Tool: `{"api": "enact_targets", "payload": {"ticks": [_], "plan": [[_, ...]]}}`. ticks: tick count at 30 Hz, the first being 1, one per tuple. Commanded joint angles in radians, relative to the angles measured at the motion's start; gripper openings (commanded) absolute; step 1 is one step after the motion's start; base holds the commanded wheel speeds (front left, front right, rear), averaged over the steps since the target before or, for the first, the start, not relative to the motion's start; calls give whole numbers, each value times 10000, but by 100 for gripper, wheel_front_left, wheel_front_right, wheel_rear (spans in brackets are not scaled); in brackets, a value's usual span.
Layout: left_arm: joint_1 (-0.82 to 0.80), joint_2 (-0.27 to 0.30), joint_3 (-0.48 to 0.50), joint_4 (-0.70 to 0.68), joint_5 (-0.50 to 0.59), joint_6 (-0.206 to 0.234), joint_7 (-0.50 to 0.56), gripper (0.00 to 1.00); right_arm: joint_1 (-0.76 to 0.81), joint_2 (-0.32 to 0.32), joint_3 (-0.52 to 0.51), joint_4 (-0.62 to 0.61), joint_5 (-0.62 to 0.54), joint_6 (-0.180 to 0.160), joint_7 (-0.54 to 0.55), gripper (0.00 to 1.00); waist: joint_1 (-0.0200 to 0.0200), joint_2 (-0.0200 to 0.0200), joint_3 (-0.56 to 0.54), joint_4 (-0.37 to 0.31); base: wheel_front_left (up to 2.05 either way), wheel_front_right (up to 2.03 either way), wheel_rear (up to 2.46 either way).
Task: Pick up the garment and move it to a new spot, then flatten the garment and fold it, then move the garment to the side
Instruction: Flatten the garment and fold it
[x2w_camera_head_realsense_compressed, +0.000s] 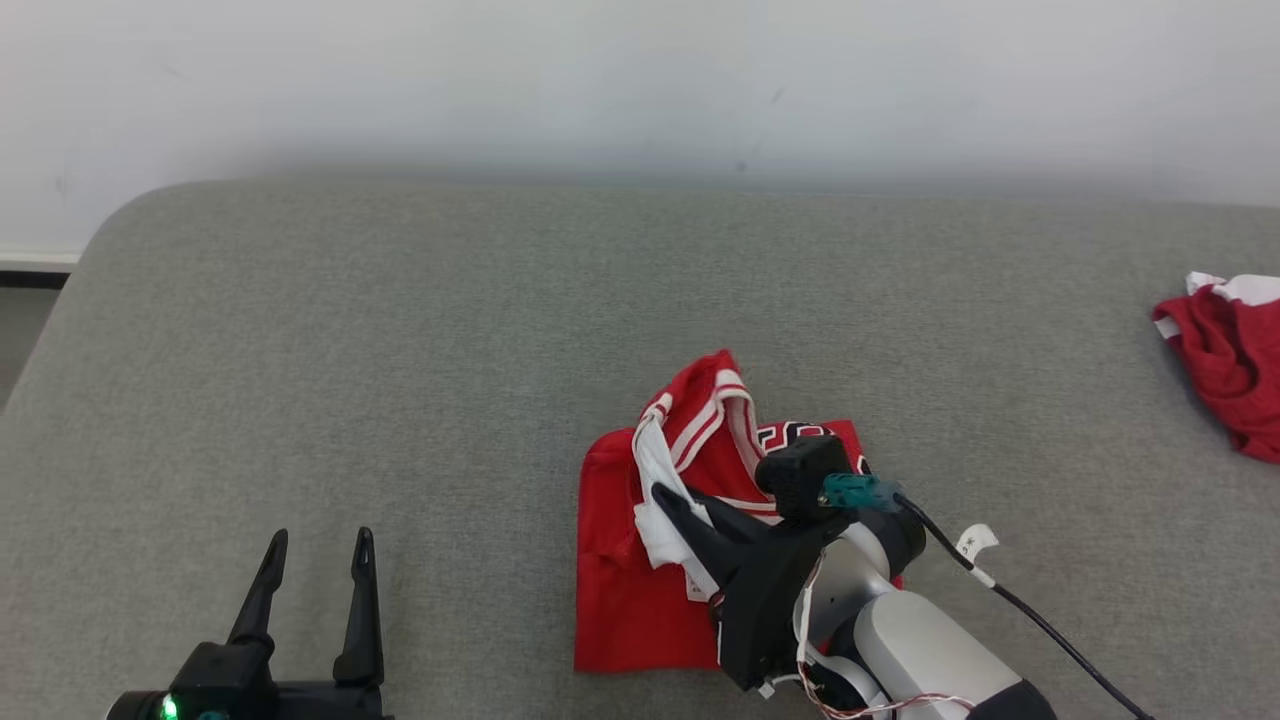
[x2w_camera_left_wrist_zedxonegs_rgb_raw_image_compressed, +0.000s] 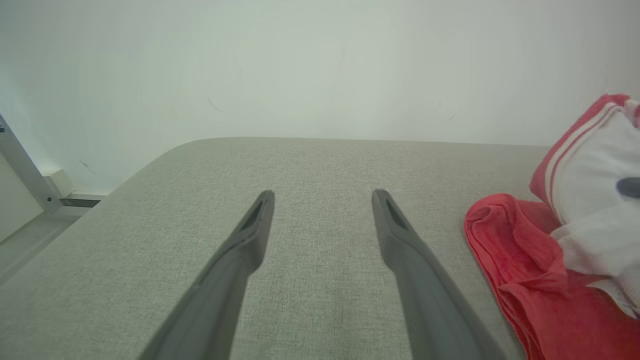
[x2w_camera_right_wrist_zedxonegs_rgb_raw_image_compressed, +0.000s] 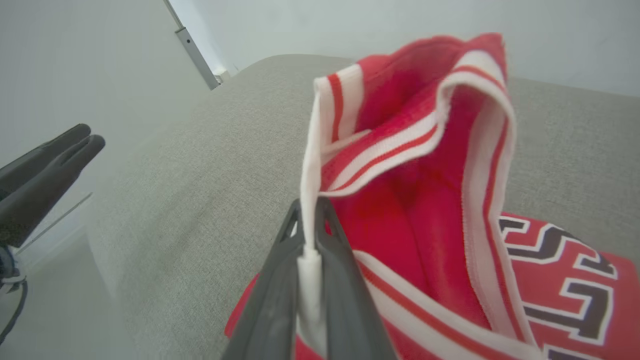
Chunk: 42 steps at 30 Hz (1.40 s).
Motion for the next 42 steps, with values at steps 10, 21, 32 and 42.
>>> {"api": "enact_targets", "payload": {"ticks": [10, 21, 32, 42], "plan": [[125, -5, 335, 97, -29, -48, -31, 100, -433, -153, 54, 203, 335, -28, -1556, 100, 0, 0, -207, -19, 0, 0, 0], [539, -14, 641, -191, 106, -55, -31, 100, 1120, -1297, -1540, -1888, 365, -28, -1549, 100, 0, 0, -458, -323, 0, 0, 0], [424, -35, 643, -206, 151, -72, -31, 100, 2116, -794, -1932, -2328, 387, -28, -914, 100, 0, 0, -263, -198, 0, 0, 0], [293, -65, 537, -125, 94, -55, -31, 100, 1352, -295, -1584, -1167, 418, -28, -864, 100, 0, 0, -143, 139, 0, 0, 0]]}}
